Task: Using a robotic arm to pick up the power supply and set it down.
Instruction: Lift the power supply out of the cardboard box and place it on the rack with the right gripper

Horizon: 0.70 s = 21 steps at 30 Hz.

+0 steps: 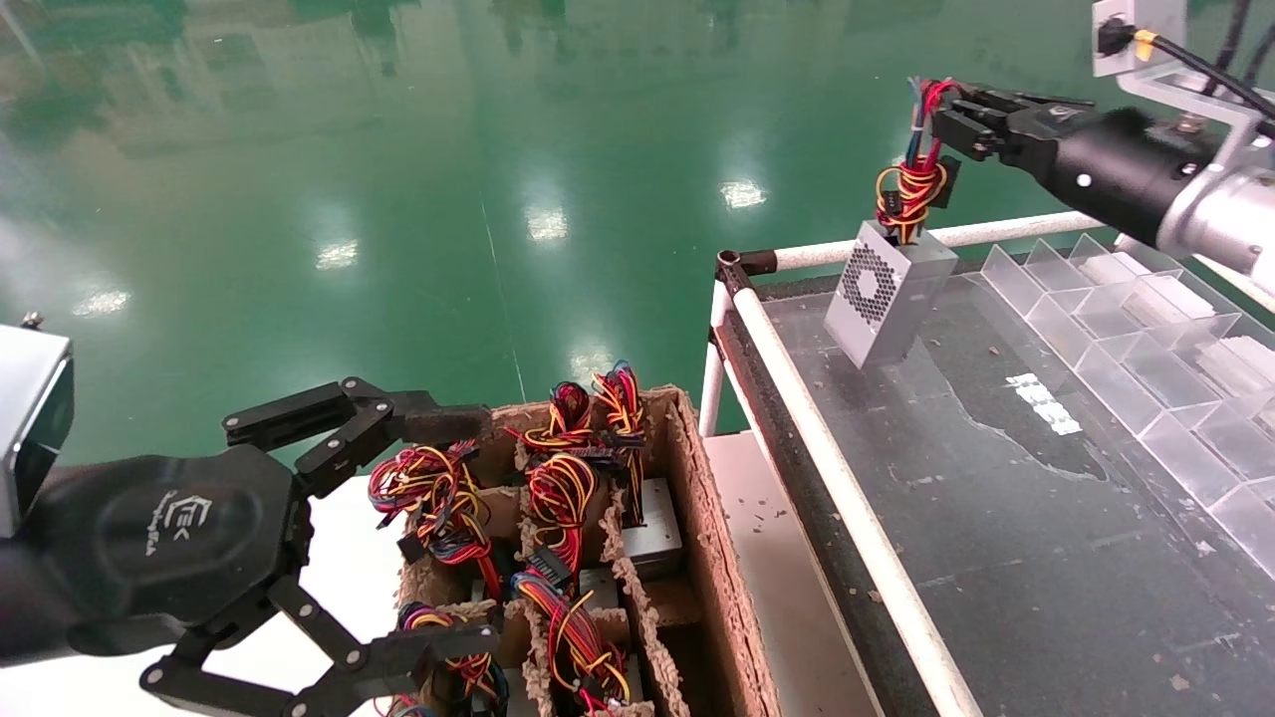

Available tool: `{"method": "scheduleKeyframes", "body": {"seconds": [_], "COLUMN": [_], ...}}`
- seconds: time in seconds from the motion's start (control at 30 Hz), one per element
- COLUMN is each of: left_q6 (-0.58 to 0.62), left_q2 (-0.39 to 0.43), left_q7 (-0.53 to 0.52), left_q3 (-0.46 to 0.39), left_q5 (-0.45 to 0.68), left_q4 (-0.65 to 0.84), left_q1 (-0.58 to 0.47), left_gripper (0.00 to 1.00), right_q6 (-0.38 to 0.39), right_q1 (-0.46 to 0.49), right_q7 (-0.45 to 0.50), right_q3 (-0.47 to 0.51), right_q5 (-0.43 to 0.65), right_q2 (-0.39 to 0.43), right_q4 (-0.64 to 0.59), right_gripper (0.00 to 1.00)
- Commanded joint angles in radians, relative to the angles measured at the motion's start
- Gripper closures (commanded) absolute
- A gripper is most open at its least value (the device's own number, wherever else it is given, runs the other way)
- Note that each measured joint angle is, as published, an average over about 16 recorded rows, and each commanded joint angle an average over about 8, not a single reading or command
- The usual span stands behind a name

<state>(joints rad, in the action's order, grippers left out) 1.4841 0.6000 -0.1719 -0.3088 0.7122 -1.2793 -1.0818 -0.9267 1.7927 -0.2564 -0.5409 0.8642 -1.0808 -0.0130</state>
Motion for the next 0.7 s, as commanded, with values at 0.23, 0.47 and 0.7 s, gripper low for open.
{"method": "scheduleKeyframes", "body": {"seconds": [0.23, 0.47, 0.7], "left_q6": [0.0, 0.0, 0.0], "left_q2": [0.0, 0.0, 0.0], "left_q7": [0.0, 0.0, 0.0], "left_q3": [0.0, -0.001, -0.001], "left_q5": [0.0, 0.0, -0.001], "left_q4": [0.0, 0.0, 0.0], "left_q1": [0.0, 0.0, 0.0], "left_gripper": [0.0, 0.0, 0.0], "right_q6": [0.055, 0.089, 0.111], "right_q1": [0.0, -0.004, -0.007], "right_q7": [0.0, -0.001, 0.002], "right_q3": [-0.005, -0.009, -0.009], "right_q5": [0.008, 0.013, 0.013], "right_q2": [-0.047, -0.089, -0.119], "right_q4": [0.006, 0.009, 0.011], "right_gripper": [1.0, 1.0, 1.0]}}
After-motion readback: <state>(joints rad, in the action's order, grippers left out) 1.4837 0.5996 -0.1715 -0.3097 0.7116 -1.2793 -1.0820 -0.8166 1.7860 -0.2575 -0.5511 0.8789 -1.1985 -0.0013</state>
